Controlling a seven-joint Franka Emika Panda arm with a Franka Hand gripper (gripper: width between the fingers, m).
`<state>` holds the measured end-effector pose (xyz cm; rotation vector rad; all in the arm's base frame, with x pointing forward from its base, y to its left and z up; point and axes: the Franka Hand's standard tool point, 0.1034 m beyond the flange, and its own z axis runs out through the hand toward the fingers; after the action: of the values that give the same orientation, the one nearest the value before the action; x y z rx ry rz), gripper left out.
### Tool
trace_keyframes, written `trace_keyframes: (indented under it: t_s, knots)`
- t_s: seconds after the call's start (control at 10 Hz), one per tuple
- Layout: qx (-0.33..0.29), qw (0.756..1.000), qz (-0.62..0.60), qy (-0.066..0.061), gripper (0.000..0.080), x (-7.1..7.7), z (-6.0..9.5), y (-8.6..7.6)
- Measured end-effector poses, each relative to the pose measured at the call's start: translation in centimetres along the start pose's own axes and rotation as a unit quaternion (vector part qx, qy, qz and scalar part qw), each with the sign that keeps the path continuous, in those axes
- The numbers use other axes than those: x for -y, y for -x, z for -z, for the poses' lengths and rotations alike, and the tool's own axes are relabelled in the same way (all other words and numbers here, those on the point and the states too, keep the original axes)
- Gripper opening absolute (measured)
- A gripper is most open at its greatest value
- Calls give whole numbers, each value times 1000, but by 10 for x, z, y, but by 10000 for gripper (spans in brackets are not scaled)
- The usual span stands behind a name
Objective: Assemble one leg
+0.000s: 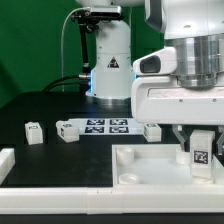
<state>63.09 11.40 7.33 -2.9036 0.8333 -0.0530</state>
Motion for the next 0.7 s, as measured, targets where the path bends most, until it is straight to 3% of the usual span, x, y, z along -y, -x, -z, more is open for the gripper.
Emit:
trace_keyframes:
  t_s: [0.2, 0.4, 0.7]
  knots:
    - [2, 991, -136, 1, 291, -2, 0, -1]
    - [1, 963, -270, 7, 291, -2, -1, 0]
    - [0, 930, -367, 10, 291, -1, -1, 2]
